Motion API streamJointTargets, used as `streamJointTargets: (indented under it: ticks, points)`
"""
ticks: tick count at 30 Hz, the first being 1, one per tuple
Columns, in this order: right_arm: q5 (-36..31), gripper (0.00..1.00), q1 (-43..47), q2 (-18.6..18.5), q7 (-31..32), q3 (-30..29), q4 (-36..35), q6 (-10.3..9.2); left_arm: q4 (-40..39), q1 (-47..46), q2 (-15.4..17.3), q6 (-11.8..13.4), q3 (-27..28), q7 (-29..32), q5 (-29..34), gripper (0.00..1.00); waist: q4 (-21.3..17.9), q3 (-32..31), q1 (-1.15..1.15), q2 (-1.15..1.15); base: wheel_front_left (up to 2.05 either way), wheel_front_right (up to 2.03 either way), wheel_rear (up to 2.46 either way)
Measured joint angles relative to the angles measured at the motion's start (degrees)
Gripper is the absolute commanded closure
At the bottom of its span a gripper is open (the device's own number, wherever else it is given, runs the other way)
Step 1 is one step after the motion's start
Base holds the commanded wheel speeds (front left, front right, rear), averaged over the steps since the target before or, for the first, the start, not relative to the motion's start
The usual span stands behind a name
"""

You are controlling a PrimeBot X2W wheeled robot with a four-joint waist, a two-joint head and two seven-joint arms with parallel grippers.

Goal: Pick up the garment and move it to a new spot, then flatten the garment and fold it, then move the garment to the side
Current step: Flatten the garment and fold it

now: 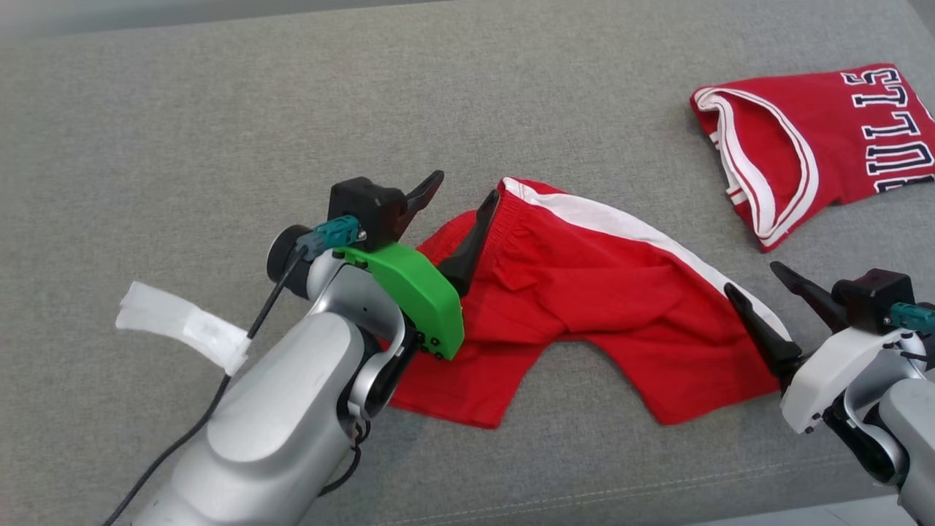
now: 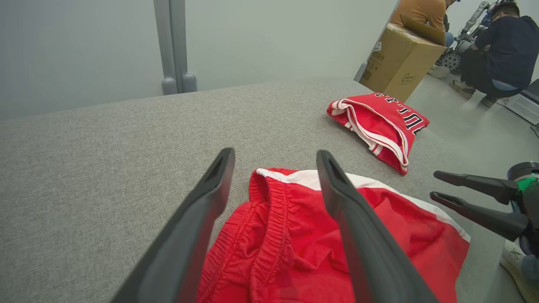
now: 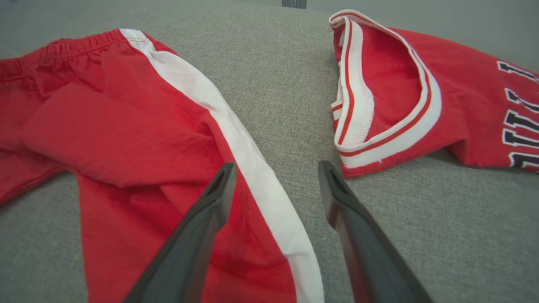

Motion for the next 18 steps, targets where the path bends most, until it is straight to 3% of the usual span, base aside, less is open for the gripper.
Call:
streamJointTargets:
  ticks: [18]
  points:
    - [2.9,0.00,2.6,3.8,-1.3,-1.0,-1.0,-1.98,8.9,-8.0,-1.3,0.5,-0.6,6.8,2.1,0.00,-7.9,7.7,0.00,0.00,0.00,0.00,0.00]
